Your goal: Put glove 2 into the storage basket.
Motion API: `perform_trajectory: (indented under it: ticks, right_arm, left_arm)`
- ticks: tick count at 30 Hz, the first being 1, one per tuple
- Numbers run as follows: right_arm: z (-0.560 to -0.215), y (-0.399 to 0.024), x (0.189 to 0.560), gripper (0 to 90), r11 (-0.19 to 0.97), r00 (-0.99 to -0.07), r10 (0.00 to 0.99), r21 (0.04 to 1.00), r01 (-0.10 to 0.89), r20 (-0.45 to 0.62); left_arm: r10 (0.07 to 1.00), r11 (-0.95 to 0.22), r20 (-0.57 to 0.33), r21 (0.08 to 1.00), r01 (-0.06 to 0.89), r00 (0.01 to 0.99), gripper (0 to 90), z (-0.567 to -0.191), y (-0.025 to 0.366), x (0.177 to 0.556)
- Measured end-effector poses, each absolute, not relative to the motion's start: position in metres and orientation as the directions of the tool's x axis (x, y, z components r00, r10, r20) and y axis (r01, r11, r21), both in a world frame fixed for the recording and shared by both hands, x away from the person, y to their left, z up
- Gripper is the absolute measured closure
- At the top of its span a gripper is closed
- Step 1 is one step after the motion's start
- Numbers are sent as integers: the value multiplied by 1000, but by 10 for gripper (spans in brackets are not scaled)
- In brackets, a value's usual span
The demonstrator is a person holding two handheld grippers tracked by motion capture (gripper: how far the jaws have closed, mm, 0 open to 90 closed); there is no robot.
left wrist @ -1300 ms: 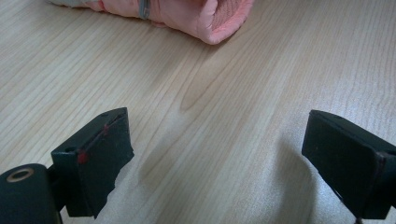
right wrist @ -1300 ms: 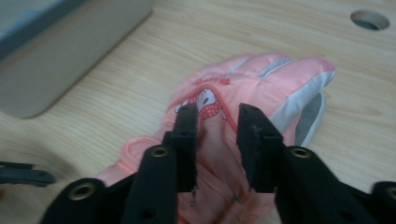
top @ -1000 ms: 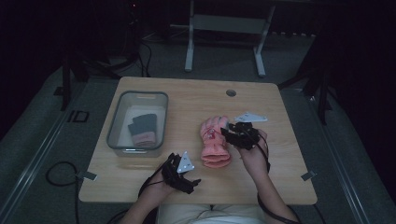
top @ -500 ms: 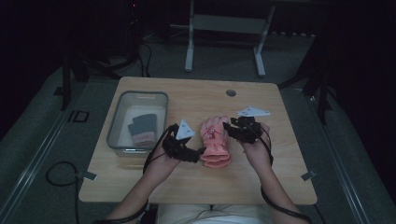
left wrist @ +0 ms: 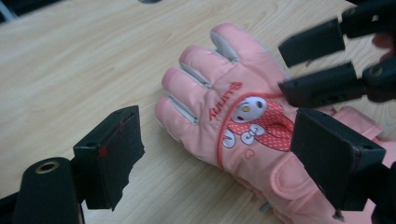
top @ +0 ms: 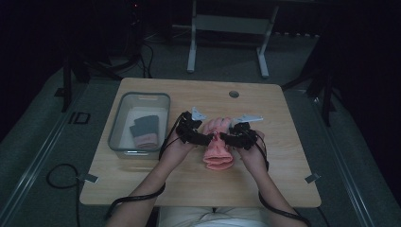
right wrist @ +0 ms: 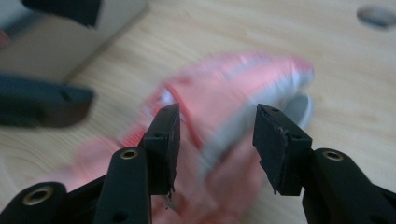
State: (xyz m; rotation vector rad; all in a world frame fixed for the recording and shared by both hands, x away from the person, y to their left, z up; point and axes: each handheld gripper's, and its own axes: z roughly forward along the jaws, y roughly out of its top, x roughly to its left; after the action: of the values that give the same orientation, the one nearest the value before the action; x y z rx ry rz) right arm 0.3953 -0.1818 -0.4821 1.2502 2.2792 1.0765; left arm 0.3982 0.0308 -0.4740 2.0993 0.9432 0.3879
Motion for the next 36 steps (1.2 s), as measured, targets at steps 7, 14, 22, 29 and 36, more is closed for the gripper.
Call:
perform_trajectory:
  ticks: [7, 14, 22, 29, 36]
  right_arm:
    - [-509, -215, 402, 455, 321, -547, 825, 678, 661, 143]
    - [-517, -225, 405, 456, 354, -563, 811, 633, 689, 160]
    - [-522, -222, 410, 491, 344, -561, 804, 617, 708, 196]
    - [-527, -218, 417, 550, 308, -558, 780, 603, 736, 284]
    - [-526, -213, 415, 682, 296, -570, 768, 626, 721, 293]
  left_arm:
    - [724, -353, -184, 729, 586, 665, 162, -494, 29, 411]
    - [709, -296, -331, 662, 688, 623, 162, -517, 20, 425]
    - [664, -262, -464, 590, 764, 586, 253, -540, 21, 436]
    - [611, -227, -555, 560, 796, 565, 532, -550, 26, 438]
    - [616, -247, -526, 578, 778, 586, 758, -544, 24, 435]
